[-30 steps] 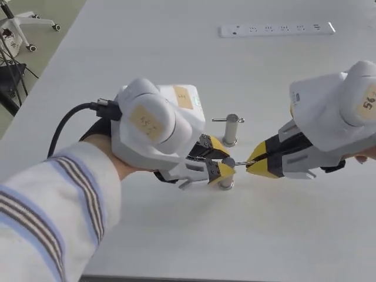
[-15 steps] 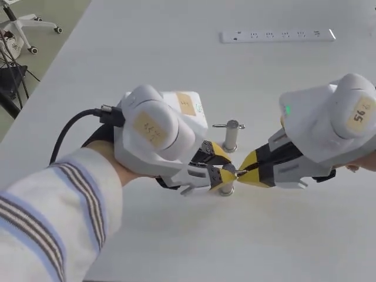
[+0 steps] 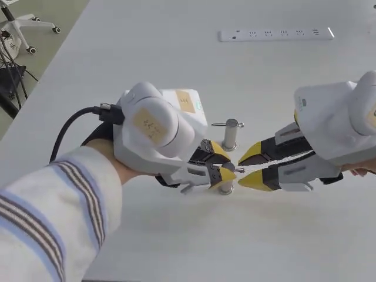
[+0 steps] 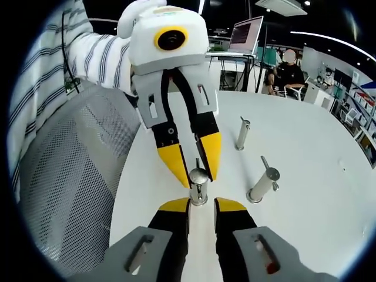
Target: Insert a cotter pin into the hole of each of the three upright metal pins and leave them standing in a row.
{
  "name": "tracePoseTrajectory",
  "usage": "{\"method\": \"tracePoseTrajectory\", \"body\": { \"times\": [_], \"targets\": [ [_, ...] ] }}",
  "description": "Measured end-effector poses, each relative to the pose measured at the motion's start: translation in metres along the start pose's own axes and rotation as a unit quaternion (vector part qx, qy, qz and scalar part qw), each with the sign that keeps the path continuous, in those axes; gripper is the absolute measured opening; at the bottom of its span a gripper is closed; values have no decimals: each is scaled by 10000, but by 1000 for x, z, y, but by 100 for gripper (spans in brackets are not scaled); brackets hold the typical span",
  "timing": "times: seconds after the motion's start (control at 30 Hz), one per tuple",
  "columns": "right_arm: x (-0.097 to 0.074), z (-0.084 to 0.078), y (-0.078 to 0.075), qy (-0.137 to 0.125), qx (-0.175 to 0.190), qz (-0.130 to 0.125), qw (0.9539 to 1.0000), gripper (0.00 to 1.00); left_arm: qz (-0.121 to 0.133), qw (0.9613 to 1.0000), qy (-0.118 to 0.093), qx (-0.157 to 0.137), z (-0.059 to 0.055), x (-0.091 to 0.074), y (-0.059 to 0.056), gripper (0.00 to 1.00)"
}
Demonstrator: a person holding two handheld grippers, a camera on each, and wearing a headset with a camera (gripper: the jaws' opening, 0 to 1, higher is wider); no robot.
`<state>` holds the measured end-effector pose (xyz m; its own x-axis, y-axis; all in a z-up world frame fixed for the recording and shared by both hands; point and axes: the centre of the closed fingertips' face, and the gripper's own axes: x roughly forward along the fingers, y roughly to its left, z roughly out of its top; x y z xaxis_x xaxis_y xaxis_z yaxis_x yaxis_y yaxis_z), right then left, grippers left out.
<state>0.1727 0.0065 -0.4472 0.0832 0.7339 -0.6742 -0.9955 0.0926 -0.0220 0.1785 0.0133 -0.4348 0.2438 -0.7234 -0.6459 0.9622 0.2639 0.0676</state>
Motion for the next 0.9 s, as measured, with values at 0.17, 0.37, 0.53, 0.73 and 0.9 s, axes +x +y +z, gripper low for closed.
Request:
{"method": "tracePoseTrajectory", "body": {
  "times": [0.17,0.37,0.53,0.73,0.9],
  "targets": [
    [-6,2,2,-201,225,-72,9995,6,41,10000,15,1,0,0,0,9],
    [-5,5,2,-296,279,-133,9991,1,38,10000,29,-6,0,0,-1,9],
    [-3,11,3,-402,389,-123,9984,0,49,10000,33,-20,0,0,-1,9],
    [1,15,3,-498,479,-165,9975,0,78,9998,1,-165,1,-1,-1,9],
    [2,17,3,-536,495,-194,9971,0,74,9994,1,-327,0,-2,0,10]
  ]
}}
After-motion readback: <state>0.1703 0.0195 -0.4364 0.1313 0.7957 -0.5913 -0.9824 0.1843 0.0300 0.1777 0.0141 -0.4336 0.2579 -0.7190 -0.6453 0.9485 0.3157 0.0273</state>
